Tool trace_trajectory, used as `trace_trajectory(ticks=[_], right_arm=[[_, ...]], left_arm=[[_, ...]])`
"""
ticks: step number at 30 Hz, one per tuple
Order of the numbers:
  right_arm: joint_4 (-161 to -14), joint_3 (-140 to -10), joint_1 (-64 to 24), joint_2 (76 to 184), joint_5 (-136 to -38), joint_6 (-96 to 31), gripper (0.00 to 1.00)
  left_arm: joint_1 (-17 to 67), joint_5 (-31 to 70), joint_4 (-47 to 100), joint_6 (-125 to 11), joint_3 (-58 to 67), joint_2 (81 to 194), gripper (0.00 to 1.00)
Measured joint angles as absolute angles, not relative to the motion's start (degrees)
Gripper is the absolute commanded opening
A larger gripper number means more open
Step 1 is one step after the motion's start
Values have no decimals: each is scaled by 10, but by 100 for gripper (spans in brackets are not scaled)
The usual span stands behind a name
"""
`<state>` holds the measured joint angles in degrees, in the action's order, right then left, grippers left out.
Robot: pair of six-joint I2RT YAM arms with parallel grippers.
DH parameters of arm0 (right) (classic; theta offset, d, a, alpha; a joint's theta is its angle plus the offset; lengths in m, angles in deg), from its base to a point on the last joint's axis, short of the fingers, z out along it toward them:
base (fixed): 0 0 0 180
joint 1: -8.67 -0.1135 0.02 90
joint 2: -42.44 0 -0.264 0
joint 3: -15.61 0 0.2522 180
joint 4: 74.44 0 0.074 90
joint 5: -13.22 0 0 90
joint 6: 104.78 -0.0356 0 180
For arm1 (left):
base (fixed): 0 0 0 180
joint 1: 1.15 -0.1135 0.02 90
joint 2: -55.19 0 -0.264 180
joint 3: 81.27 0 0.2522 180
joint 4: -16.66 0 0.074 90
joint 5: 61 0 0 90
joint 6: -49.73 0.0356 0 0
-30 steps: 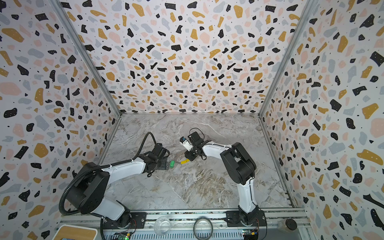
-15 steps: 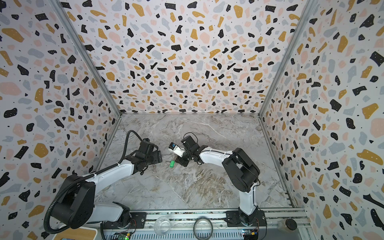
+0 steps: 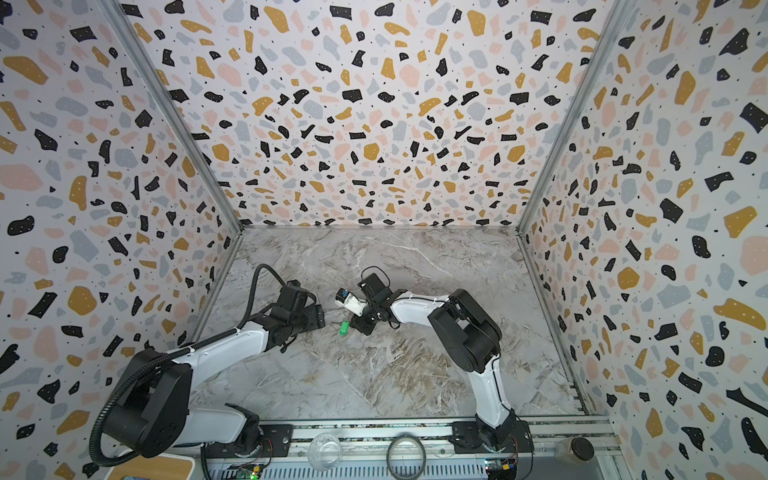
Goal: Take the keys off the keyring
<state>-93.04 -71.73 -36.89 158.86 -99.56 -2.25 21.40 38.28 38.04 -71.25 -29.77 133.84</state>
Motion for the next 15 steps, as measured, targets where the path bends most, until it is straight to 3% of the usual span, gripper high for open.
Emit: trace_trajectory(ticks=[10, 15], right_arm=[[-951, -728, -370, 1589, -994, -14, 2], [-951, -728, -370, 1589, -994, -5, 1]], left_arm=[[214, 383, 378, -714, -308, 1335, 86], [214, 383, 378, -714, -308, 1335, 86]])
